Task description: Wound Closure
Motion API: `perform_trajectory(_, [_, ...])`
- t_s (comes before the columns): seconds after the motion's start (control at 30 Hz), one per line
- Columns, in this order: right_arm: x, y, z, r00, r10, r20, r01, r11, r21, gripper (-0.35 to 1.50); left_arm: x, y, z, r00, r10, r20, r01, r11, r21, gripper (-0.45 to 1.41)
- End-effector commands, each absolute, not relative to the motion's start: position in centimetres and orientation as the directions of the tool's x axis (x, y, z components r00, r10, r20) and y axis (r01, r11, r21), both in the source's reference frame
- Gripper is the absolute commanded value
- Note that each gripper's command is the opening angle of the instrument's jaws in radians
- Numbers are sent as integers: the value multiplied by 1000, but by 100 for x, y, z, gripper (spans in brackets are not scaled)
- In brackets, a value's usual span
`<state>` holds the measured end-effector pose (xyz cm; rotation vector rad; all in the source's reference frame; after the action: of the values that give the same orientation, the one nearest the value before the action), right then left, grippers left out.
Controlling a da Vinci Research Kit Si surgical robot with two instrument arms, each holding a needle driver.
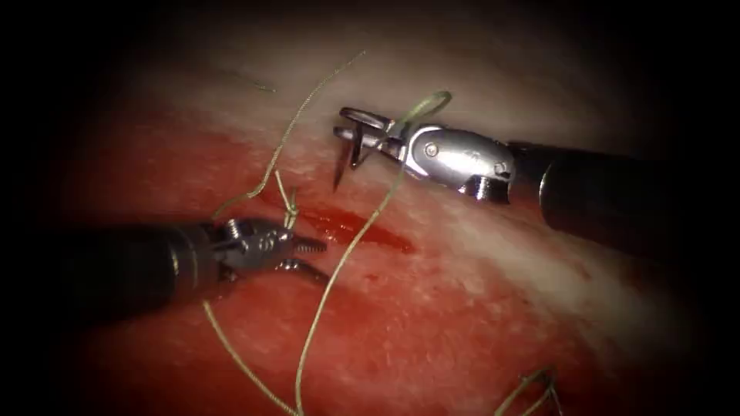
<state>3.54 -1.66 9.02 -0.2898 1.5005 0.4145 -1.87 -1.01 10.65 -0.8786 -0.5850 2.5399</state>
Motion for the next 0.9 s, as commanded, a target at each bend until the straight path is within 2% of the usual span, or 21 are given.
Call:
perform_trajectory(0.03, [362,-163,907,22,78,-997,-438,897,61,-35,-192,-101,1071,-728,483,-488,-220,-837,-500,12])
perform_trajectory(0.9, [370,-177,905,22,-33,-999,-415,909,-39,-35,-191,-101,1071,-726,487,-485,-223,-835,-503,12])
